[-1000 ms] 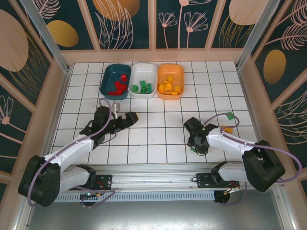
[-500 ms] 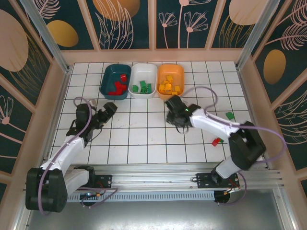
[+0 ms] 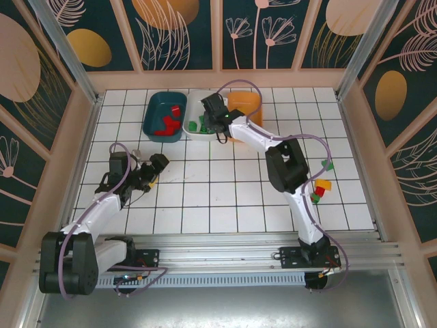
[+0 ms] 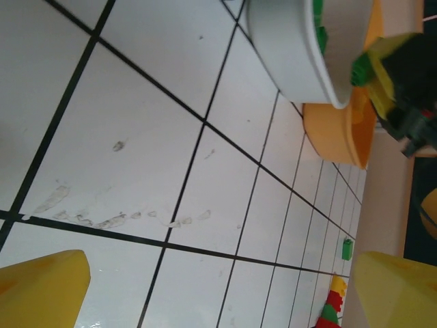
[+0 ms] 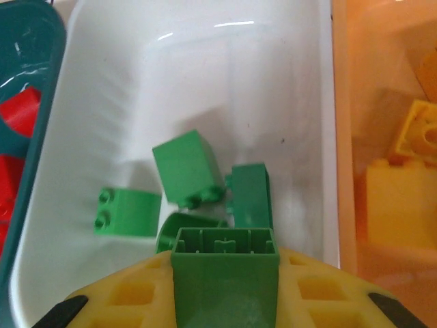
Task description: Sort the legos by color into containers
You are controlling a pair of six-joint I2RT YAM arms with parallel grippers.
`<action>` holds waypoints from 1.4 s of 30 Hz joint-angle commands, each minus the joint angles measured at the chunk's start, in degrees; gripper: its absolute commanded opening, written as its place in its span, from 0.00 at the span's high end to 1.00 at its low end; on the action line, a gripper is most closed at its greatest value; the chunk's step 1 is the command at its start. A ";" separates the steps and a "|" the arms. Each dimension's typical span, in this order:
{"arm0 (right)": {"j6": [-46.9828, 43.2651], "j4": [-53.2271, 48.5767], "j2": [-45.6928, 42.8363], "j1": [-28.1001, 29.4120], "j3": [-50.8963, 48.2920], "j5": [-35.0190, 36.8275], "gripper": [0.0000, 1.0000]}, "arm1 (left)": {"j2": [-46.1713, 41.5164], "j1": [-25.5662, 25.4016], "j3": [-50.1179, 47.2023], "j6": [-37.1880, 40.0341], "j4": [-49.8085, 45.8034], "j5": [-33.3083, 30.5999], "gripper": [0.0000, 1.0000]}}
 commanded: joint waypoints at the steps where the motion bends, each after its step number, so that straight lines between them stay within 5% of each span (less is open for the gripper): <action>1: -2.10 -4.23 3.50 -0.95 9.23 -1.39 0.64 | -2.02 0.15 1.05 2.03 -1.04 1.88 0.01; 4: -2.96 -9.42 7.01 -1.37 18.20 -2.18 0.45 | -1.94 0.15 1.55 2.19 -0.40 3.18 0.01; 9: -4.38 -13.28 2.96 -0.38 18.86 2.13 0.39 | -2.70 0.08 2.18 2.19 0.33 3.24 0.01; 14: -1.36 -12.04 -16.42 1.13 -3.92 12.71 0.38 | -4.22 -1.88 1.14 0.42 5.61 2.85 0.01; 18: 7.02 -15.33 -36.46 -1.49 -29.01 17.85 0.30 | -5.03 -8.35 -0.31 -1.26 11.04 0.29 0.01; 23: 15.28 -21.74 -58.80 -17.05 -55.77 9.00 0.26 | -3.12 -16.28 -1.39 -2.48 18.29 -1.53 0.02; 28: 15.08 -20.60 -73.48 -34.43 -70.21 0.27 0.22 | -0.56 -17.74 1.14 -0.05 17.50 -0.67 0.01; 32: 12.80 -17.10 -73.27 -42.43 -76.40 -6.11 0.23 | -0.99 -17.95 1.15 0.76 16.33 -0.93 0.01; 42: 14.01 -13.17 -66.44 -42.17 -81.71 -14.46 0.37 | -3.60 -18.00 -0.53 1.08 13.80 -2.19 0.01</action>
